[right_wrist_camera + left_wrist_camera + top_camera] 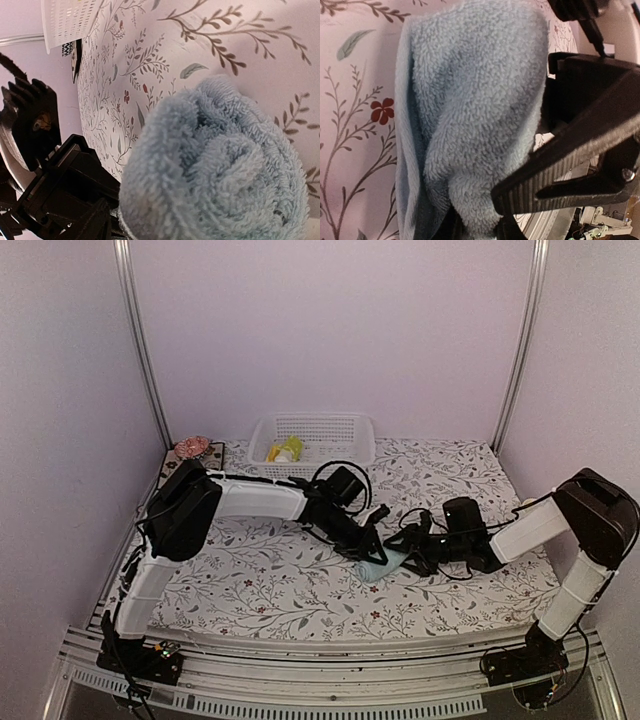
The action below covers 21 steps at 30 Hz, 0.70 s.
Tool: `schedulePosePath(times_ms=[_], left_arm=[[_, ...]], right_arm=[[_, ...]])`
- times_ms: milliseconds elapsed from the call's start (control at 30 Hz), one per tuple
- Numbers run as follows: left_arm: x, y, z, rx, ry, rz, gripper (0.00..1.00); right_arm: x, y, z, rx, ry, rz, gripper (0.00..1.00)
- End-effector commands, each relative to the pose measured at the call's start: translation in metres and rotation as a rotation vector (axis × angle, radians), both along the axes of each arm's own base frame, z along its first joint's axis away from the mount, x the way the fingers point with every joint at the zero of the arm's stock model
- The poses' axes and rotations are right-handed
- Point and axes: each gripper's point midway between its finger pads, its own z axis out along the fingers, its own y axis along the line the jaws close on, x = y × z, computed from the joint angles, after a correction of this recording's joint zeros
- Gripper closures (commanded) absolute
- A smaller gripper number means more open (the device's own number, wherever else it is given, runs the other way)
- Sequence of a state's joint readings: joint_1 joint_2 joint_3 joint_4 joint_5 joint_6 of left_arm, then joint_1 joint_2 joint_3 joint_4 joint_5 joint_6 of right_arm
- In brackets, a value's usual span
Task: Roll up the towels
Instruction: Pick up the towel from the center of the board.
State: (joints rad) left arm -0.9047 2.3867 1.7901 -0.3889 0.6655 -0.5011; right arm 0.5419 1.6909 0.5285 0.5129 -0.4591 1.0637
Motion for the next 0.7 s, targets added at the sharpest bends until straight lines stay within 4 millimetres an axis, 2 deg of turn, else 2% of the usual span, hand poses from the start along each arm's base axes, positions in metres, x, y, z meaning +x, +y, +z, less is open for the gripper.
schedulePosePath(times_ms=[0,233,300,367,467,667], left_arm=[[-0.026,0.036,-0.080,0.208,0.139,0.023,1.00],[-0.019,0.032,-0.061,0.140,0.122,0.041,1.00],[-0.016,0.032,-0.051,0.122,0.103,0.042,0.95],[-0.014,0.032,-0.040,0.108,0.087,0.043,0.85],[-0.006,0.037,-0.021,0.094,0.054,0.058,0.69],[0.026,0.053,0.050,0.016,-0.071,0.112,0.51]], right_arm=[[-0.009,-0.009,-0.037,-0.059,0.097,-0.013,0.37],[-0.005,-0.007,-0.041,-0.034,0.081,0.018,0.82],[0.001,-0.004,-0.034,-0.027,0.042,0.033,0.91],[0.007,-0.001,-0.023,-0.024,-0.007,0.053,0.96],[0.018,0.005,-0.003,-0.035,-0.085,0.093,0.96],[0.035,0.020,0.053,-0.073,-0.285,0.225,0.97]])
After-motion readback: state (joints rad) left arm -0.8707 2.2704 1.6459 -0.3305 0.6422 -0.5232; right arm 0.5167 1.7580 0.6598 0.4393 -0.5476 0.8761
